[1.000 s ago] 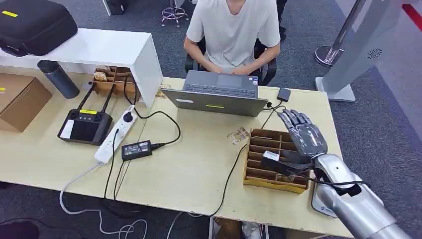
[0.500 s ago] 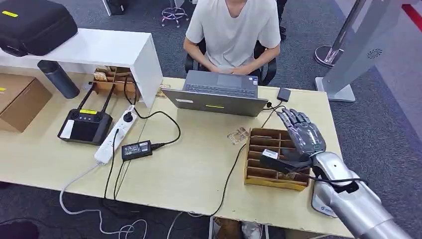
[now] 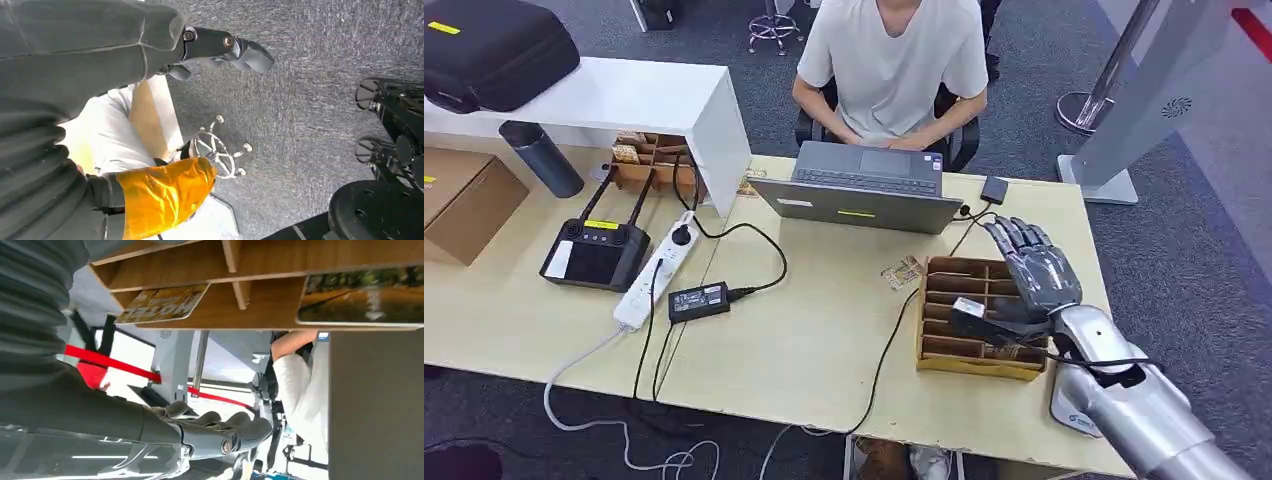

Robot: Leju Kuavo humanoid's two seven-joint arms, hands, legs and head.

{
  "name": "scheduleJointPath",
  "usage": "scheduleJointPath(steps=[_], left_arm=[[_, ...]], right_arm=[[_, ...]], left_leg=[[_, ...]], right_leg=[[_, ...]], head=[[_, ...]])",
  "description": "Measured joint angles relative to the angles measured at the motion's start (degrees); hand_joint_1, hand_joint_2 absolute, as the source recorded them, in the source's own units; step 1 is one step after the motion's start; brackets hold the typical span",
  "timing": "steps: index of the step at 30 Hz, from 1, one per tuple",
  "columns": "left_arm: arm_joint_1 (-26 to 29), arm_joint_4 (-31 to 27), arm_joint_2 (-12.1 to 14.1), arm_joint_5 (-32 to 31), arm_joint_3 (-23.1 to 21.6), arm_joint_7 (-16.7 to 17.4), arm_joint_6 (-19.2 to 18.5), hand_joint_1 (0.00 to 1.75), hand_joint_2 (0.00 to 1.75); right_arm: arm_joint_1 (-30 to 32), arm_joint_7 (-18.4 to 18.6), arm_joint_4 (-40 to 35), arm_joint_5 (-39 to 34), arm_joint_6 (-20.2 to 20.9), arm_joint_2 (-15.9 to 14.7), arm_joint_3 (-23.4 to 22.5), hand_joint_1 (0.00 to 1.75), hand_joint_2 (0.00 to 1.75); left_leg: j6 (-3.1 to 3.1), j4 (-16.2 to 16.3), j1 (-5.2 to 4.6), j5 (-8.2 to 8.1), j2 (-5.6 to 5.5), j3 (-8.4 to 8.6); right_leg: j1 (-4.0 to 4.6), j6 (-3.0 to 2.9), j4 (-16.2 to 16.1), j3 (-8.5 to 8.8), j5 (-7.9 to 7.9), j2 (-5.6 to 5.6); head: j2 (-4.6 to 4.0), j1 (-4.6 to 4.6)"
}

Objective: Pass the card to the sensor for recognition and then transmit it.

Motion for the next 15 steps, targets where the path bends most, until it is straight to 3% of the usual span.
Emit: scheduleJointPath(steps=[15], left_arm=[[0.0,-0.1,0.0,1.1,0.0,0.9,-0.3,0.0,1.75]], right_arm=[[1.3,0.7,-2.3,0.7,-0.1,-1.6,-2.6,0.0,1.75]], left_leg=[[0.0,0.0,0.0,0.0,0.01,0.0]], right_leg=[[0.0,0.0,0.0,0.0,0.0,0.02]], head=[[0.0,0.0]])
